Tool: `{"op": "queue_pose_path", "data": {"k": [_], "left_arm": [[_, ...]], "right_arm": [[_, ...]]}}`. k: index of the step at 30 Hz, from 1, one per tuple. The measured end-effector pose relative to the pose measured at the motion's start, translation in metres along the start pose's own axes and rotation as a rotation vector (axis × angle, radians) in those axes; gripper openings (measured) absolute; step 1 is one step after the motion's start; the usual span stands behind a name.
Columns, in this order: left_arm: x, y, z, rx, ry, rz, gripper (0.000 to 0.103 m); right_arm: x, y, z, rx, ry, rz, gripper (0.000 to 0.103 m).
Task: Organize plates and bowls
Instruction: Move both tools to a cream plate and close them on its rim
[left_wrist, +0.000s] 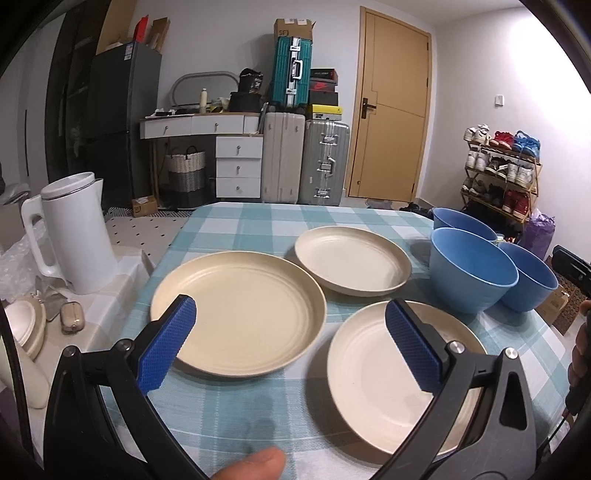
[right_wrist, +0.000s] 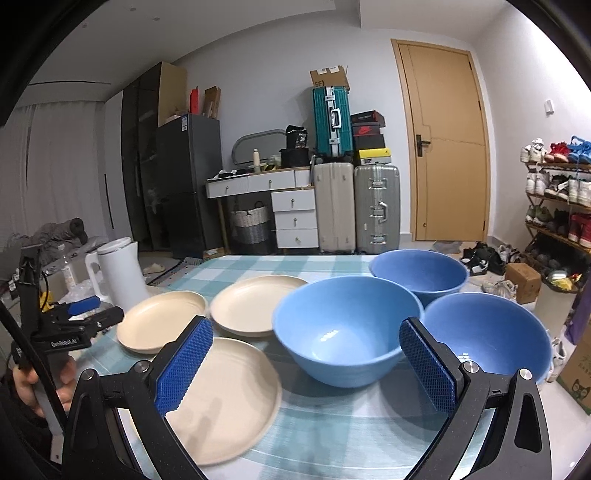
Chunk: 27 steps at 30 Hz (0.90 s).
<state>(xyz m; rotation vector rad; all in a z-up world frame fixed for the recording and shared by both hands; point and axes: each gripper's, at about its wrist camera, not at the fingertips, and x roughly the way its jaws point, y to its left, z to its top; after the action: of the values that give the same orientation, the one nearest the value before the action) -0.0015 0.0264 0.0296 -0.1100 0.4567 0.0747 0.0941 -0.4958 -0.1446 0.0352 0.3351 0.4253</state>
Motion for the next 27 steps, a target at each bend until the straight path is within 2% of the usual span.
{"op": "queue_pose_path", "data": {"k": [6,9,14,18,27], "left_arm": [[-0.003,0.016,0.01,-0.017,0.03,0.04,0.102],[0.001,0.027,0.016,-0.053,0.087,0.067,0.102],[0.005,0.051,0.022,-0.133,0.146,0.059,0.102],[0.01,0.067,0.022,-0.152,0.166,0.101,0.102],[0.028,0.105,0.016,-0.236,0.191,0.147,0.102]], "right_arm": [[0.008,0.019,0.019,0.026,0.029,0.038,0.103],[0.015,0.032,0.027,0.016,0.057,0.034,0.103],[0.026,0.051,0.042,0.025,0.084,0.061,0.103],[0.038,0.065,0.05,0.024,0.098,0.087,0.103],[0.075,0.091,0.056,0.007,0.176,0.125,0.103]]}}
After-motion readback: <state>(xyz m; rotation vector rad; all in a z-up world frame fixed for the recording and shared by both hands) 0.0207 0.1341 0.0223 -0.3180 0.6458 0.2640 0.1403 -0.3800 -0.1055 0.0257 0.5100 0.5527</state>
